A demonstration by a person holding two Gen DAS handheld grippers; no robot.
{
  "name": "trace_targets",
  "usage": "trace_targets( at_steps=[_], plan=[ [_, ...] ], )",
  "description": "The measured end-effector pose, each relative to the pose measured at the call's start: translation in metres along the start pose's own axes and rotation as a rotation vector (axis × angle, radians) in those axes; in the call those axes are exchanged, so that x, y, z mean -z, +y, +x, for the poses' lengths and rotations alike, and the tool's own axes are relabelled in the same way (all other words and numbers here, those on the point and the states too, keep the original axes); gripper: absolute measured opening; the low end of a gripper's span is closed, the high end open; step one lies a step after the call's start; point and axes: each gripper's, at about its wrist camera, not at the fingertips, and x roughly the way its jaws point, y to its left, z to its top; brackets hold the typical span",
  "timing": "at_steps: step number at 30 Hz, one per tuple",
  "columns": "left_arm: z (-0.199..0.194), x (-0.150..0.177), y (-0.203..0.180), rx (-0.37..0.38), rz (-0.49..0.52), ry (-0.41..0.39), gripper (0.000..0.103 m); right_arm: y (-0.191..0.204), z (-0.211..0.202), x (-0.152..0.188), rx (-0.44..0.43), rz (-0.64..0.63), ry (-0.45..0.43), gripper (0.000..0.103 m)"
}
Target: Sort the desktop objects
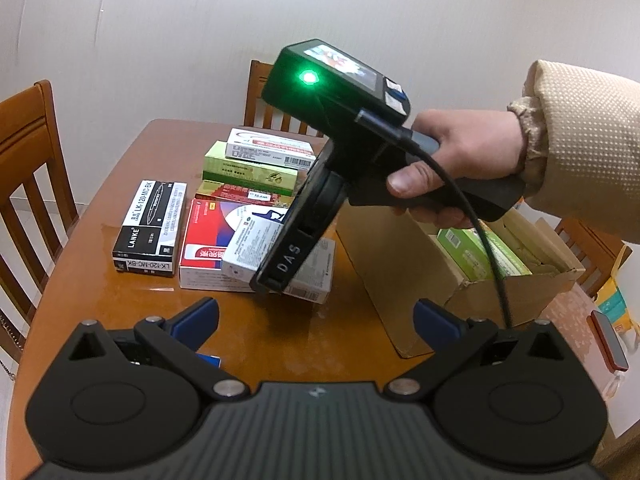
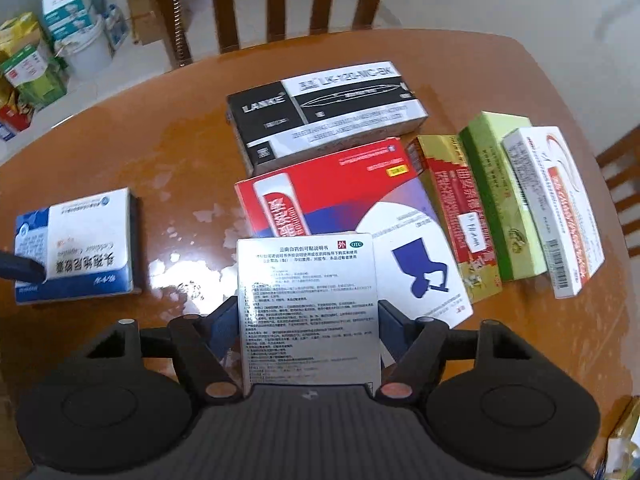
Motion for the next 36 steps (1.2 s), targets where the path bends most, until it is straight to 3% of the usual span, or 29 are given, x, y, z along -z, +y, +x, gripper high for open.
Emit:
trace_targets(
  at_steps=[5, 22, 27, 36],
  plan=[
    [-0.001, 0.000, 0.001, 0.004, 0.002, -0.002, 0.103, -0.004, -0.001, -0.007, -0.030, 0.037, -0.015, 0.076],
    [-0.007, 0.017, -0.007, 0.018, 0.038, 0.027, 0.103, 0.021, -0.009, -0.021, -0.305, 0.055, -0.072, 0.076],
    [-0.005, 0.019, -0.010, 0.023, 0.038, 0.033, 0.103, 0.034, -0.014, -0.026, -0.309, 0.042, -0.071, 0.076],
    [-0.003, 0.020, -0.012, 0.032, 0.040, 0.032, 0.103, 0.005, -0.011, -0.011, -0.527, 0.261, -0.051, 0.076]
  ],
)
